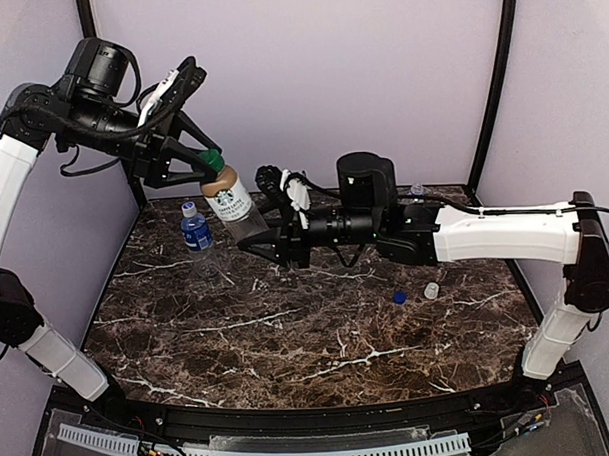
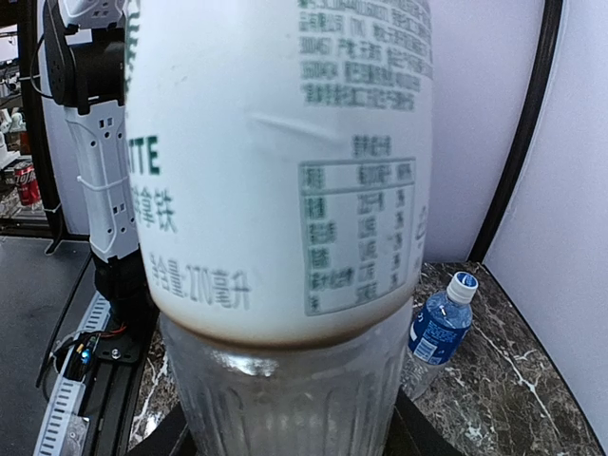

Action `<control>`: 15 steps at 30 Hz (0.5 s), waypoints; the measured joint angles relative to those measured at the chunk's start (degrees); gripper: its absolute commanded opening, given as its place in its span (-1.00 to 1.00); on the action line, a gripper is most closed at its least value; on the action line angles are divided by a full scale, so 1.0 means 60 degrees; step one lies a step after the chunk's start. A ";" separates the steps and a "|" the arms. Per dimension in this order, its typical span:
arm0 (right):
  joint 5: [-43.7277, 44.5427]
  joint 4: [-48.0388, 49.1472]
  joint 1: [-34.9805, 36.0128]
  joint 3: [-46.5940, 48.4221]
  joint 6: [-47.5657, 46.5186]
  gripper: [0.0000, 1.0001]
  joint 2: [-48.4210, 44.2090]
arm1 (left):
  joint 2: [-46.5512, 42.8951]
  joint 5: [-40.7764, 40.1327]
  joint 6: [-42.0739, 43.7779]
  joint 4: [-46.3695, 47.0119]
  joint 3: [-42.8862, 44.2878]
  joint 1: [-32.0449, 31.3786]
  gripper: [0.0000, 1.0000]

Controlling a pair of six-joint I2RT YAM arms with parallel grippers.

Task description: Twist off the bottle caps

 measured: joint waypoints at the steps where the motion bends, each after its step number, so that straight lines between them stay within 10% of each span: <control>1: -0.0007 0.0022 0.0000 -0.0004 0.0018 -0.07 0.0000 | 0.0000 0.0000 -0.0036 0.0015 0.0000 0.0000 0.47; 5: 0.0189 0.0484 0.0000 -0.0135 0.0452 -0.19 -0.0018 | -0.0073 -0.0313 -0.0328 0.0339 -0.0106 -0.0011 0.96; 15: 0.4054 0.2743 0.0794 -0.0601 0.2218 -0.27 0.0029 | -0.2951 -0.2040 -0.1807 0.3920 -0.5257 0.0000 0.88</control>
